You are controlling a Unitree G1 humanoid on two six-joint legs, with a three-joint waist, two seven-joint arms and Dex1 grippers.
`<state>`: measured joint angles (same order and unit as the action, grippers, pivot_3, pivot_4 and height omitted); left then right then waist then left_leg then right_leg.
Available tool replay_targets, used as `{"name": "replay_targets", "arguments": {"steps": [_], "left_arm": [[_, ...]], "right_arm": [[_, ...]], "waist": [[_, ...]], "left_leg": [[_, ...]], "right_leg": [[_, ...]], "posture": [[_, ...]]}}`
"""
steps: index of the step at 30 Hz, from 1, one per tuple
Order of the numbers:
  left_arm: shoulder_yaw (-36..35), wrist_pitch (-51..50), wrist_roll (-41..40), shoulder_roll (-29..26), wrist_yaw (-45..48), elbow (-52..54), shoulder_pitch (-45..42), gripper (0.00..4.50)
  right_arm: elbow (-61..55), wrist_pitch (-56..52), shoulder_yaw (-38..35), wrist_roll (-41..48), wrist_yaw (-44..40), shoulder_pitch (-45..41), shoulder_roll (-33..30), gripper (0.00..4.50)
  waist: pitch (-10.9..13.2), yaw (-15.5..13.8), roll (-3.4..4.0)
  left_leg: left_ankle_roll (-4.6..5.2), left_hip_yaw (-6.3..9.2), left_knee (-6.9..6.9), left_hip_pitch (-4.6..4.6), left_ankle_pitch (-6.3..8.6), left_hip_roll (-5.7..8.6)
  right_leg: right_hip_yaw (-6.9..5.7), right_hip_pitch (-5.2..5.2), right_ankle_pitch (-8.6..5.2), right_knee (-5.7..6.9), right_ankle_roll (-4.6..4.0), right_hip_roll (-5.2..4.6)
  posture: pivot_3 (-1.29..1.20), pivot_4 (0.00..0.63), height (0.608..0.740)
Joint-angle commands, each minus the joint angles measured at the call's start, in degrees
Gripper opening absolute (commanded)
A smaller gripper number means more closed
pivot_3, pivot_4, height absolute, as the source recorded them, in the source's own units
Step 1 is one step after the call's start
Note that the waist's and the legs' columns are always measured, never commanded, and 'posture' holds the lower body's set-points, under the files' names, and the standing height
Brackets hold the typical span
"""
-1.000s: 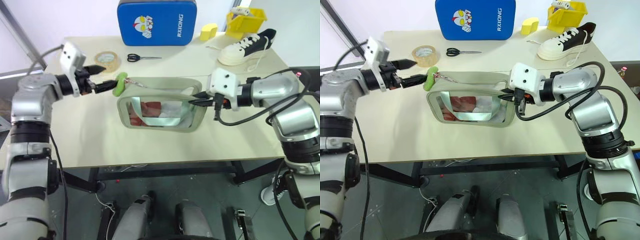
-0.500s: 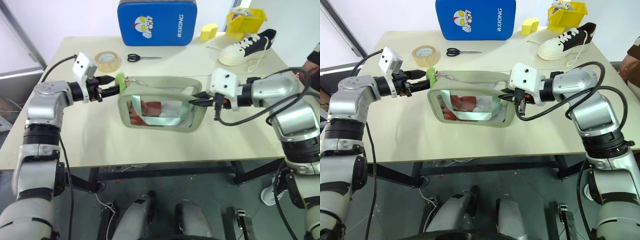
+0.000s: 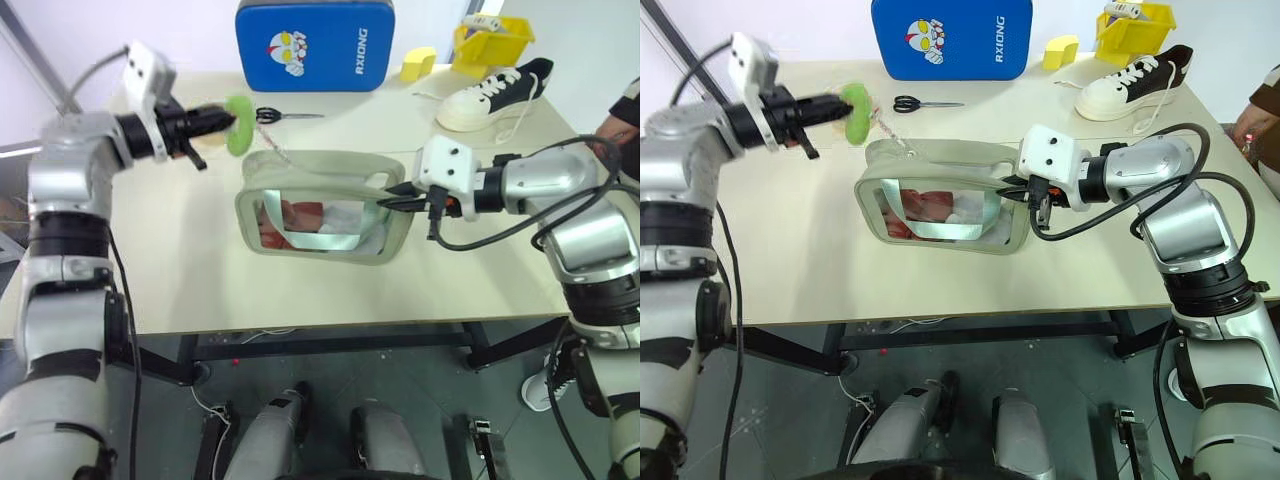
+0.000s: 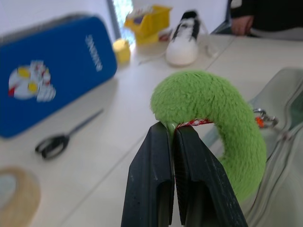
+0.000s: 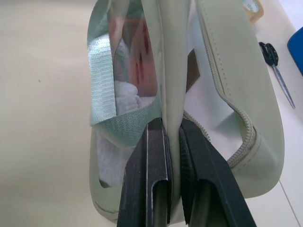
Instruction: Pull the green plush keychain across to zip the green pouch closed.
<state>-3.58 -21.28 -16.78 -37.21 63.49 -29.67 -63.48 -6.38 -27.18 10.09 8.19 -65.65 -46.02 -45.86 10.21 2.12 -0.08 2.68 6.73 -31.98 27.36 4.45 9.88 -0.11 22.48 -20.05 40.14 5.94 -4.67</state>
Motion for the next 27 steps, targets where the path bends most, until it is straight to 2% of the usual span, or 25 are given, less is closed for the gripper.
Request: {"name": "replay_targets", "arguments": {"steps": [1, 7, 10, 16, 21, 24, 27], "left_arm": [[3.72, 1.14, 0.77, 3.11, 0.81, 5.18, -0.95, 0.05], [7.69, 3.98, 4.18, 4.23, 1.11, 6.98, 1.18, 0.05], [7.45, 5.25, 5.01, 2.86, 1.50, 5.90, 0.51, 0.98], [5.36, 3.23, 4.10, -2.64, 3.35, 5.64, -3.34, 3.99], [3.07, -3.09, 1.09, -10.15, 7.45, 10.45, -1.26, 3.99], [3.07, -8.00, -1.05, -14.07, 9.60, 21.75, 8.53, 3.99], [2.89, -10.02, -1.89, -14.68, 8.18, 28.43, 15.46, 3.99]], "right_arm": [[-0.52, 0.53, -0.63, 0.23, 0.26, -1.12, 0.19, 0.00], [-0.68, 0.50, -0.54, 0.21, 0.40, -1.14, 0.38, 0.00], [-0.78, 0.44, -0.57, 0.19, 0.56, -1.00, 0.46, 0.00], [-0.02, 1.07, -0.21, 0.10, 0.69, -1.21, 0.92, 0.00], [1.31, 2.12, 0.17, -0.10, 0.46, -1.90, 1.62, 0.00], [2.41, 3.07, 0.46, -0.24, 0.20, -2.45, 2.04, 0.00], [3.43, 3.88, 0.74, -0.47, -0.14, -3.03, 2.35, 0.00]], "waist": [[0.00, -0.11, 0.00], [0.00, 0.57, 0.00], [0.00, 0.42, 0.00], [0.00, 0.34, 0.00], [0.00, 0.47, 0.00], [-0.03, 0.48, 0.05], [-0.02, 0.28, 0.04]], "left_leg": [[0.00, 0.00, -0.01, 0.00, 0.00, 0.00], [0.01, -0.01, -0.01, 0.02, 0.00, 0.00], [0.01, -0.01, -0.02, 0.02, -0.01, 0.00], [0.02, 0.01, -0.04, 0.02, 0.01, 0.00], [0.02, -0.01, 0.06, 0.02, 0.01, 0.00], [0.02, -0.03, 0.06, -0.02, 0.02, 0.00], [0.04, -0.06, 0.10, -0.14, 0.02, -0.01]], "right_leg": [[-0.01, -0.02, 0.00, 0.00, 0.00, 0.00], [0.04, -0.04, 0.01, 0.01, 0.02, 0.00], [0.03, 0.00, 0.01, 0.01, 0.02, 0.00], [0.00, 0.02, 0.01, 0.00, 0.02, 0.01], [0.05, 0.10, 0.01, 0.01, 0.02, 0.03], [0.07, 0.03, 0.01, -0.01, 0.02, 0.04], [0.11, -0.05, 0.00, -0.01, 0.02, 0.05]], "posture": [[0.00, 0.150, 0.740], [0.00, 0.150, 0.740], [0.00, 0.150, 0.740], [0.00, 0.150, 0.740], [0.00, 0.150, 0.740], [0.00, 0.150, 0.740], [0.00, 0.150, 0.740]]}}
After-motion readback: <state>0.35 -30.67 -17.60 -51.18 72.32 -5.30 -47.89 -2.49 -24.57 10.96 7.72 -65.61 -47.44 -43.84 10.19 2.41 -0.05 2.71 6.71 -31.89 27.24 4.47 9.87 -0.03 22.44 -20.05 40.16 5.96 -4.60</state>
